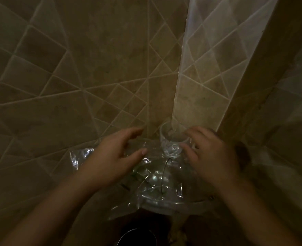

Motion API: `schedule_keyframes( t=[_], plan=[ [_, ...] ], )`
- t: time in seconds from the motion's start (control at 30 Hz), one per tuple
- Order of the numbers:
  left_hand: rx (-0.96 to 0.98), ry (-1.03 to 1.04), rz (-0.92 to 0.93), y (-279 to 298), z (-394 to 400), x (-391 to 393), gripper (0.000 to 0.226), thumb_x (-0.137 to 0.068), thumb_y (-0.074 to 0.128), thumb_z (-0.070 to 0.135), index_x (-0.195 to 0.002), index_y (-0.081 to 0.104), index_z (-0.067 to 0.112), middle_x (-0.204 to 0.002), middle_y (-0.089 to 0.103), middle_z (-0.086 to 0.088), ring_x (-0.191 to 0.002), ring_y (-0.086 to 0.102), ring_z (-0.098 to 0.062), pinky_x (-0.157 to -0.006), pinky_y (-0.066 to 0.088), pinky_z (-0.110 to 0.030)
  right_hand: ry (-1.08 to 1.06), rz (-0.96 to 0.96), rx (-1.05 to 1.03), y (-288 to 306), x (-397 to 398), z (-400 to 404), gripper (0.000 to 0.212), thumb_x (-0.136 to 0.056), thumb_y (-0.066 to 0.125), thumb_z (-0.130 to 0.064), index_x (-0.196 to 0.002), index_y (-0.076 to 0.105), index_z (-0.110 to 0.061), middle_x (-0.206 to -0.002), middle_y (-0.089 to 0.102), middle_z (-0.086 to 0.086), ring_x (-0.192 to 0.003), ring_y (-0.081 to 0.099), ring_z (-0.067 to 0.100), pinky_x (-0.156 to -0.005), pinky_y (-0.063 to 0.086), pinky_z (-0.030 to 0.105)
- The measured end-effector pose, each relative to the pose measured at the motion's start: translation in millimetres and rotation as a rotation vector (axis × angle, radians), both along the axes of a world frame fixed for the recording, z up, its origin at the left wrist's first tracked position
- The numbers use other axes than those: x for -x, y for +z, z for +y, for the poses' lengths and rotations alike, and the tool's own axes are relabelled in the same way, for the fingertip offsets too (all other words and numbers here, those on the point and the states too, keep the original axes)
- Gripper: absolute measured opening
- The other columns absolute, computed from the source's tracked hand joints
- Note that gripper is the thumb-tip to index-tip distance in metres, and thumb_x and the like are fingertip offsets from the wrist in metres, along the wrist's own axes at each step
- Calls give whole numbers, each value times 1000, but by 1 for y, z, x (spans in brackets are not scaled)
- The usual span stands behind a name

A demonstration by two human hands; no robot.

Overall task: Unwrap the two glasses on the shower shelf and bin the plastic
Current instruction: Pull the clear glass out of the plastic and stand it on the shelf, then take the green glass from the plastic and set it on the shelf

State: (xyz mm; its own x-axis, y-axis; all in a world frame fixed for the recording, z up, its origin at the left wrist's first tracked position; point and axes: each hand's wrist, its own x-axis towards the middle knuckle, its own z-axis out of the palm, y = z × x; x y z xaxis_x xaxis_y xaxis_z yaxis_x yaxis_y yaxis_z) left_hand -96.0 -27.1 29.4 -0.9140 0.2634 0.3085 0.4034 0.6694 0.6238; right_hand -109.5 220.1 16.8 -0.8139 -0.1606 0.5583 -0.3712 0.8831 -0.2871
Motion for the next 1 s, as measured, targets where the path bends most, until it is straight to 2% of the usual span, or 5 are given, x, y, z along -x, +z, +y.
schedule_keyframes(
  t=[0.23, 0.37, 0.63, 0.8, 1.0],
  plan=[
    [132, -74, -79, -48, 3, -38, 81, -80, 45, 63, -149, 12, 35, -145, 23, 23, -132, 29, 1, -104, 33, -21, 159, -648, 283, -22, -46, 34, 28, -86, 64, -14, -78, 69, -40, -78, 72, -14, -73, 63, -2, -67, 50, 29],
    [239, -74, -39, -62, 4, -38, 83, -82, 47, 63, -149, 15, 25, -141, 48, 9, -121, 46, -7, -98, 33, -22, 343, -841, 283, -25, -44, 2, 29, -87, 64, -15, -100, 67, -40, -90, 72, -6, -84, 66, 6, -77, 55, 36],
    [327, -103, -25, -61, 1, -33, 73, -83, 36, 65, -143, 31, 23, -126, 60, 5, -111, 52, -11, -96, 41, -36, 344, -958, 441, -27, -30, -11, 18, -89, 61, -11, -99, 69, -23, -98, 73, 11, -91, 67, 35, -82, 53, 57],
    [448, -122, -24, -61, 2, -29, 73, -86, 30, 63, -147, 29, 22, -142, 51, 3, -123, 50, -14, -100, 39, -38, 438, -1065, 794, -25, -32, 1, 30, -77, 67, -16, -107, 70, -16, -108, 74, 8, -103, 67, 27, -93, 50, 47],
    [639, -157, -17, -63, 2, -28, 79, -83, 5, 68, -148, 26, 27, -156, 31, 3, -140, 29, -13, -107, 29, -35, 299, -904, 796, -23, -34, -4, 10, -83, 68, -13, -84, 71, -4, -84, 77, 11, -79, 71, 19, -66, 52, 24]
  ],
)
